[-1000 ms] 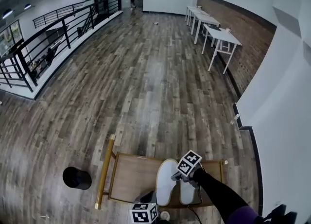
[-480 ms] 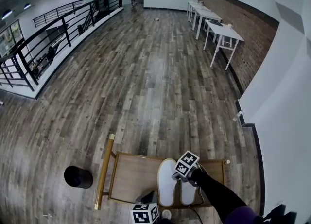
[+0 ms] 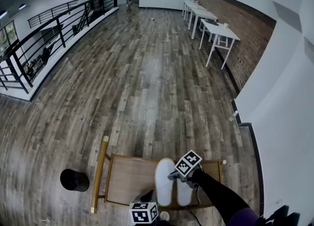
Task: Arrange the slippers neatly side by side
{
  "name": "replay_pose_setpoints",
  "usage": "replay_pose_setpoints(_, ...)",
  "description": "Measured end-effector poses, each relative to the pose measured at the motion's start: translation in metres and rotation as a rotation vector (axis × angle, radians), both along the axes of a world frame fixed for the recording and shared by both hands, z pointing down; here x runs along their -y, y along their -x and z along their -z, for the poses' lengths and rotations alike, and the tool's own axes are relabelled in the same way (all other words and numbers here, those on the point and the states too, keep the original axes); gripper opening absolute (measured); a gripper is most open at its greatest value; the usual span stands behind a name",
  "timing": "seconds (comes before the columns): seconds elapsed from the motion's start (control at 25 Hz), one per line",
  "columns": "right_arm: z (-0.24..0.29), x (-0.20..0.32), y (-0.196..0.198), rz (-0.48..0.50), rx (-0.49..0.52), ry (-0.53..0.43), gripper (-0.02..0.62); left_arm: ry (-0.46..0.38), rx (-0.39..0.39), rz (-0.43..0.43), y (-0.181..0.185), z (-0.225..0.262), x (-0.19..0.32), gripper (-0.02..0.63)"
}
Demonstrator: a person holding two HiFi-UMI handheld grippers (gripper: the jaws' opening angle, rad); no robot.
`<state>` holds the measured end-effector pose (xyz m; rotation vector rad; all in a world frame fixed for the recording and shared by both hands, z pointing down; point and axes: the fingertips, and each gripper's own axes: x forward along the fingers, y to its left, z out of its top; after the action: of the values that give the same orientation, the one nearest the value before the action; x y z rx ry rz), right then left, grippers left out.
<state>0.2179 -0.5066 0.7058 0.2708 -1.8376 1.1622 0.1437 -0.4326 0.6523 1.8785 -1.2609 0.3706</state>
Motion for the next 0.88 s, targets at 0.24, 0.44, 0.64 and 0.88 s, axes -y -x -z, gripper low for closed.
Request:
replay_pose_setpoints(0.24,0.013,-0.002,-0.002,0.009,0.033,-0.026,0.075,-0.020,-0.016,-0.040,-0.016,0.008,0.005,0.000)
replay_pose_setpoints(0.44,0.022,0.031,-0.049,-0.177,-0.067,-0.136,0.092,-0.022,-0.004,-0.045,-0.016,0.006,0.004,0.000)
replay_pose_setpoints(0.64,0.012,0.030,-0.117,-0.318,-0.250,-0.115,0.092,-0.020,-0.011,-0.054,-0.024,0.007,0.000,0.000)
replay_pose_setpoints(0.88,-0.015,0.003,-0.115,-0.350,-0.230,-0.036,0.092,-0.009,-0.005,-0.052,-0.022,0.004,-0.004,0.000)
